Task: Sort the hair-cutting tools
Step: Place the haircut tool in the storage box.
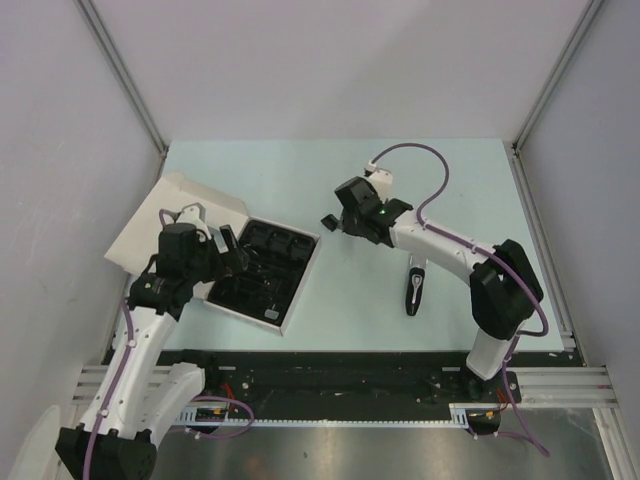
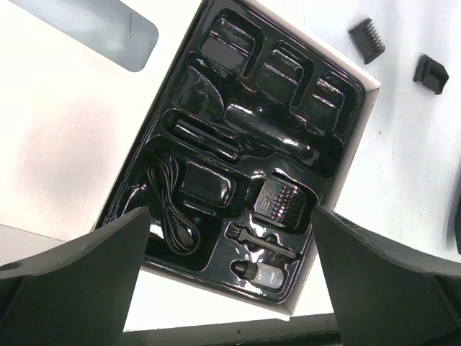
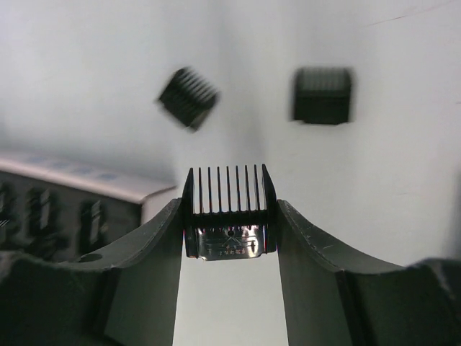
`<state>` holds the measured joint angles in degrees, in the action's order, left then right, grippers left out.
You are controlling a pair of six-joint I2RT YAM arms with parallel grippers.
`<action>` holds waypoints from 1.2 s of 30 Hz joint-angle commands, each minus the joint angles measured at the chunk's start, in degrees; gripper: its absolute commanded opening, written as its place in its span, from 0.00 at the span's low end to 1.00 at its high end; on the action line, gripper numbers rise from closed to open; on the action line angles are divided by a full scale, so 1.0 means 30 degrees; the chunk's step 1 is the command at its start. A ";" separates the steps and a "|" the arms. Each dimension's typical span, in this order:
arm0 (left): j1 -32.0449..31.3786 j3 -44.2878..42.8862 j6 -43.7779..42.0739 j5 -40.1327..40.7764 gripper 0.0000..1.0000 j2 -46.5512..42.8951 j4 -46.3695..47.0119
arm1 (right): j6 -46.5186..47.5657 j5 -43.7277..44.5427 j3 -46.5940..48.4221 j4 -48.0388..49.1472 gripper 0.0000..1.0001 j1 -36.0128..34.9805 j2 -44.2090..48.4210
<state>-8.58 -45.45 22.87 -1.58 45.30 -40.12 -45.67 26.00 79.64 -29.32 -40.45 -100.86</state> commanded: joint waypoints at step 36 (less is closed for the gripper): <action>-0.0040 -0.1637 -0.1325 0.0499 1.00 -0.0861 -0.0309 | -0.4522 -0.2191 1.2390 -0.7336 0.19 -0.4477 -0.9300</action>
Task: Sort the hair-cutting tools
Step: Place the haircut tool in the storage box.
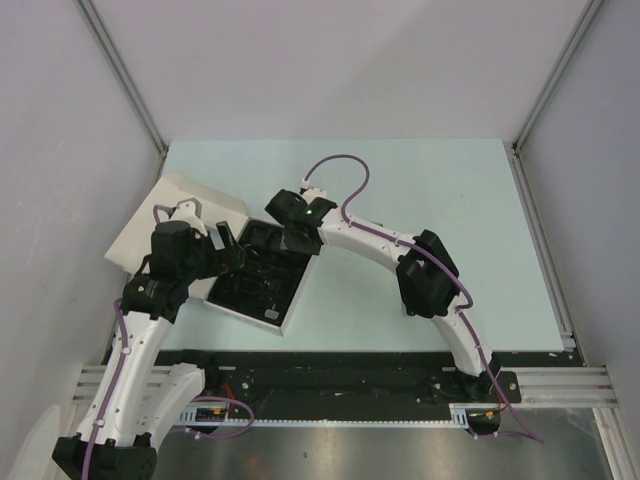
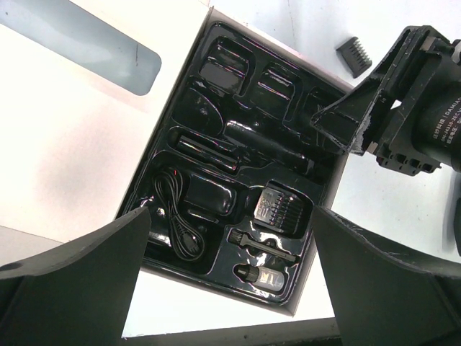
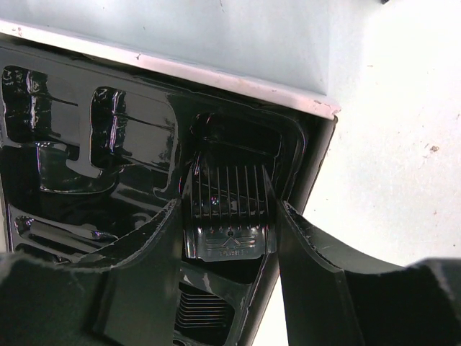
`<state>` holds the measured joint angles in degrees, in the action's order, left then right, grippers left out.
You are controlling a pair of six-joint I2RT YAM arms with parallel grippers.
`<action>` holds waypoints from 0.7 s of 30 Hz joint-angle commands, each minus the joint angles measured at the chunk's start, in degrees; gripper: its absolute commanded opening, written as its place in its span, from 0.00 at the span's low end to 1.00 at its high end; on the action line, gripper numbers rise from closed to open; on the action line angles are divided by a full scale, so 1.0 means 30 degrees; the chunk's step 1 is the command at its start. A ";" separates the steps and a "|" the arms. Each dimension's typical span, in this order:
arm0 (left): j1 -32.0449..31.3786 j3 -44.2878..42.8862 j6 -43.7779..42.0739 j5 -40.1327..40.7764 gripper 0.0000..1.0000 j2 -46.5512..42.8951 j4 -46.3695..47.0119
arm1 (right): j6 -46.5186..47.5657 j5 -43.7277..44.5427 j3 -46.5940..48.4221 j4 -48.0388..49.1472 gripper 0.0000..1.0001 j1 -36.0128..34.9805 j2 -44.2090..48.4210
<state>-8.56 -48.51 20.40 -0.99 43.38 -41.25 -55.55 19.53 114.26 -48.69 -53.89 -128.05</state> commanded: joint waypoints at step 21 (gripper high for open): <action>-0.0048 -0.0792 -0.0854 0.0976 1.00 -0.0250 -0.0076 | -0.3808 0.1898 0.1406 -0.0323 0.24 0.0590 -0.1613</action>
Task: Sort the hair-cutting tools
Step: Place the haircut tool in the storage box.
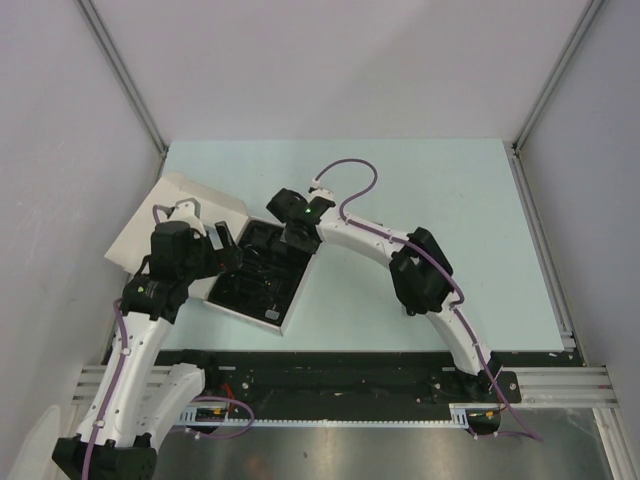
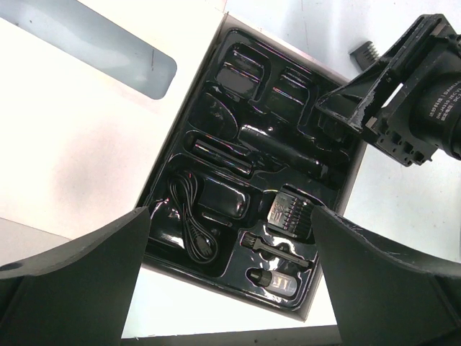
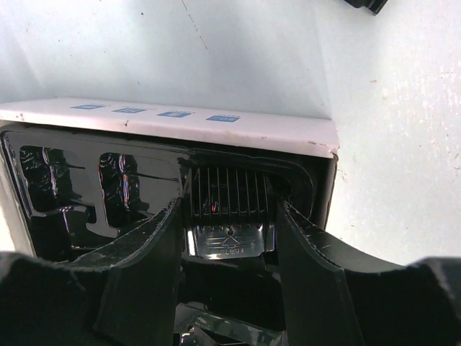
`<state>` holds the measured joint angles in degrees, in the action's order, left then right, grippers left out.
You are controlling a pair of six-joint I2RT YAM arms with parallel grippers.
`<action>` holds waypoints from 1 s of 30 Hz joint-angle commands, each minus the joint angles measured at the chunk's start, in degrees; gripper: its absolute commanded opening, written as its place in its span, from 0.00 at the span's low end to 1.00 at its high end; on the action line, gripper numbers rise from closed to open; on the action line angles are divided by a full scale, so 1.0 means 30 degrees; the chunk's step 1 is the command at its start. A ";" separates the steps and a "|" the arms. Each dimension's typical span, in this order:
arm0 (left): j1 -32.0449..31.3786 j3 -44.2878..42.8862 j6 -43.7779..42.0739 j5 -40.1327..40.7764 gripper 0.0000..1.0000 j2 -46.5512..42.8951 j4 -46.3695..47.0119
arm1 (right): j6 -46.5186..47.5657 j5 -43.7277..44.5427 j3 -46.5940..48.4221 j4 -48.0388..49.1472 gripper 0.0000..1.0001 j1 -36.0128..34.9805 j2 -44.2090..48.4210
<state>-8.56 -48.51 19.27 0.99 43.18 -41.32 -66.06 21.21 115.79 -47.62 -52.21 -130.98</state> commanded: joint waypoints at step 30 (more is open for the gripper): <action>-0.0048 -0.0763 -0.0358 0.0664 1.00 -0.0096 -0.0084 | 0.5643 0.4736 0.1249 0.0198 0.31 -0.1436 0.0973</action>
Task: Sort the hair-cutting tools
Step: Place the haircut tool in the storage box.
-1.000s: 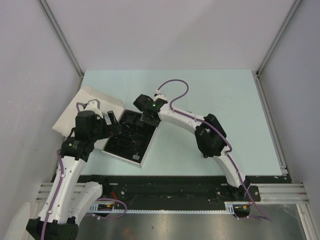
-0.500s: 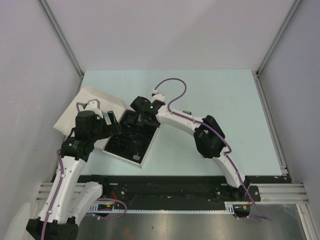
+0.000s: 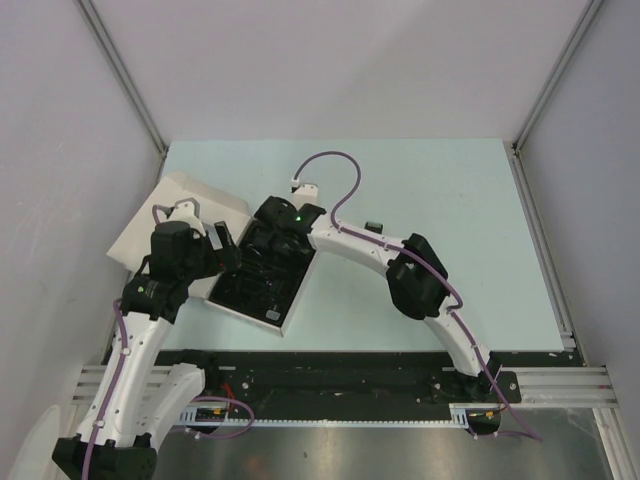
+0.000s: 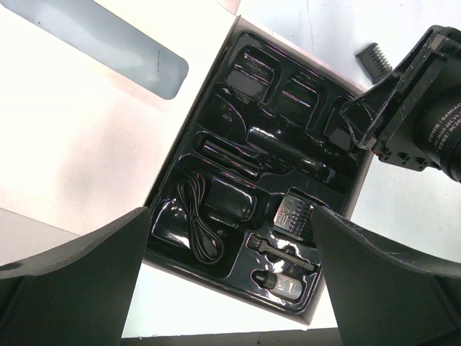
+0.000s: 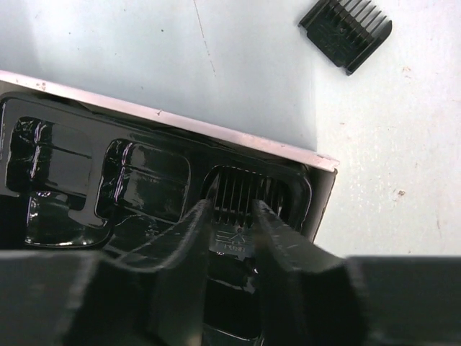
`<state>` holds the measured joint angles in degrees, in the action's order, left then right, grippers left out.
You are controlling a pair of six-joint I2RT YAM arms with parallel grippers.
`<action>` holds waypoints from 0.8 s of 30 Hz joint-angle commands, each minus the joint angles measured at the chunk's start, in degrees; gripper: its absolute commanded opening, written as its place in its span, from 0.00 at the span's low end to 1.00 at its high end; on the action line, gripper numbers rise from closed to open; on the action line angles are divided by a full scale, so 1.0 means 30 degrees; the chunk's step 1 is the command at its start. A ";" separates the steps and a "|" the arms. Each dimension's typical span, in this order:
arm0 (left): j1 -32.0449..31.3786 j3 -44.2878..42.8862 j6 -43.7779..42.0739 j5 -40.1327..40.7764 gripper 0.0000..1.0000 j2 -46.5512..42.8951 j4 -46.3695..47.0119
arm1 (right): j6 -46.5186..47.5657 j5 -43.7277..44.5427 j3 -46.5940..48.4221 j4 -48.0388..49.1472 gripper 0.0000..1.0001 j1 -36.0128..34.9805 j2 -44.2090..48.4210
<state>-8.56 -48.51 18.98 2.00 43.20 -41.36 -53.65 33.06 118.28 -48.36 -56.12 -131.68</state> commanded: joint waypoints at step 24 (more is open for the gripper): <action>-0.0048 -0.0792 -0.0322 0.0329 1.00 -0.0045 -0.0128 | 0.3701 -0.2291 -0.1868 0.3520 0.17 0.0747 0.2816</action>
<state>-8.58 -48.51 18.96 2.04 43.24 -41.39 -45.95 24.95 112.33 -40.69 -53.28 -129.88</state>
